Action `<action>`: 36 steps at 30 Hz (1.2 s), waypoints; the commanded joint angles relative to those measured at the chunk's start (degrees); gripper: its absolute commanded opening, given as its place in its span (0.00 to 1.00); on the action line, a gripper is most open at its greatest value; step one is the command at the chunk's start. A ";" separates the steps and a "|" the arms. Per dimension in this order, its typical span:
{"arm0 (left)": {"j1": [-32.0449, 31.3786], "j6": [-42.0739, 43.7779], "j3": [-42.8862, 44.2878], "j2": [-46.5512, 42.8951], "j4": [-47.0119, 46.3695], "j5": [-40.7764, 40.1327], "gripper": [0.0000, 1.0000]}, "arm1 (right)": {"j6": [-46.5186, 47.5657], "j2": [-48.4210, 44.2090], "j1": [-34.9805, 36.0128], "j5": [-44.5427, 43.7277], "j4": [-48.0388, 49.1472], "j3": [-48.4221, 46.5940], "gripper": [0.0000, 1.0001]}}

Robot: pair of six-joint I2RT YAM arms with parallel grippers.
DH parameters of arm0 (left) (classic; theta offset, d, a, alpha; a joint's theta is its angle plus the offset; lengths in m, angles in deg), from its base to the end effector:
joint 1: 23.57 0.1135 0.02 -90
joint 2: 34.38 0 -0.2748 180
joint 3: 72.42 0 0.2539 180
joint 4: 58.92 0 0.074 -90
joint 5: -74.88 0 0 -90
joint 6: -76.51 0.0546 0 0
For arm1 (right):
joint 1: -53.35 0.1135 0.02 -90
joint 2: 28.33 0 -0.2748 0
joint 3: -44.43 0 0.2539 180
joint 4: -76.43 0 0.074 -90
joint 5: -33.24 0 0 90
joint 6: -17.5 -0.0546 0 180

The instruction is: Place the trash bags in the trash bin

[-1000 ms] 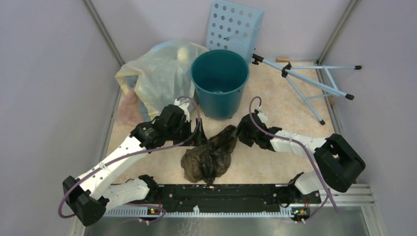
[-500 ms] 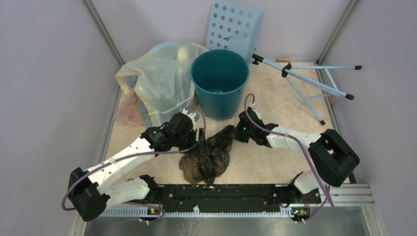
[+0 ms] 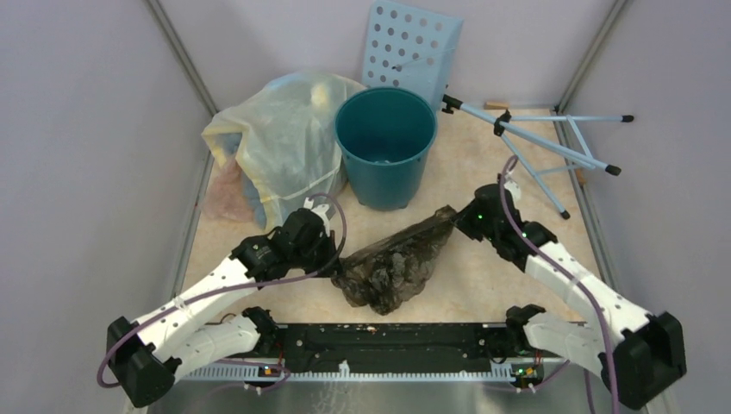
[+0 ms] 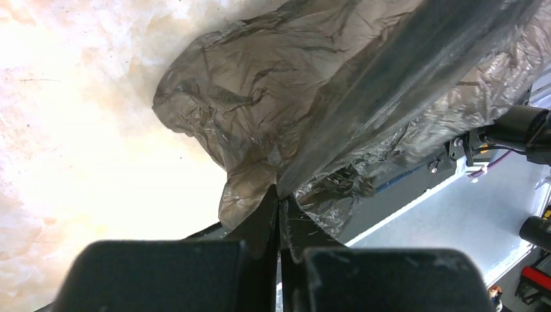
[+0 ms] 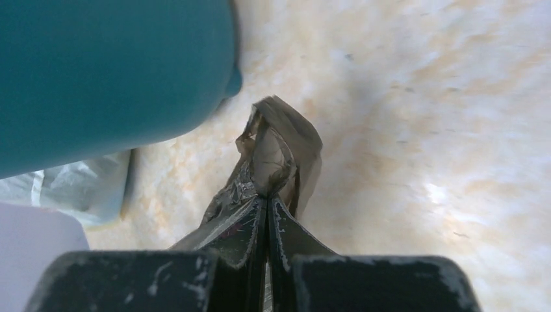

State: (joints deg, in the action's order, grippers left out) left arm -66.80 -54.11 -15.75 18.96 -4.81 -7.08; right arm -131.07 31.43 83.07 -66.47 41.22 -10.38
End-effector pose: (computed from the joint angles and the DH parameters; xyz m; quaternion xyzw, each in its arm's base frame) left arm 0.1335 -0.1360 0.2495 0.0449 0.9389 -0.2728 0.2050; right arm 0.2063 0.1071 0.2466 0.2596 0.8663 0.2373 0.3547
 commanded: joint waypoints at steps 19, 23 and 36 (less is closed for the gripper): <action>-0.11 6.82 21.08 11.83 10.71 -6.54 0.01 | 12.02 -16.27 -3.52 0.91 -17.66 -7.06 0.00; -0.11 6.61 23.77 14.60 9.61 -4.66 0.02 | 13.68 -16.16 -3.58 6.70 -15.77 -3.79 0.48; 0.02 0.89 15.91 20.64 -3.19 9.11 0.00 | 20.95 -15.77 -3.35 15.42 -21.41 -4.90 0.56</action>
State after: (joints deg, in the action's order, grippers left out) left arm -66.90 -50.72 1.45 38.44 -2.36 -2.17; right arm -111.95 18.25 80.07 -51.44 20.79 -14.62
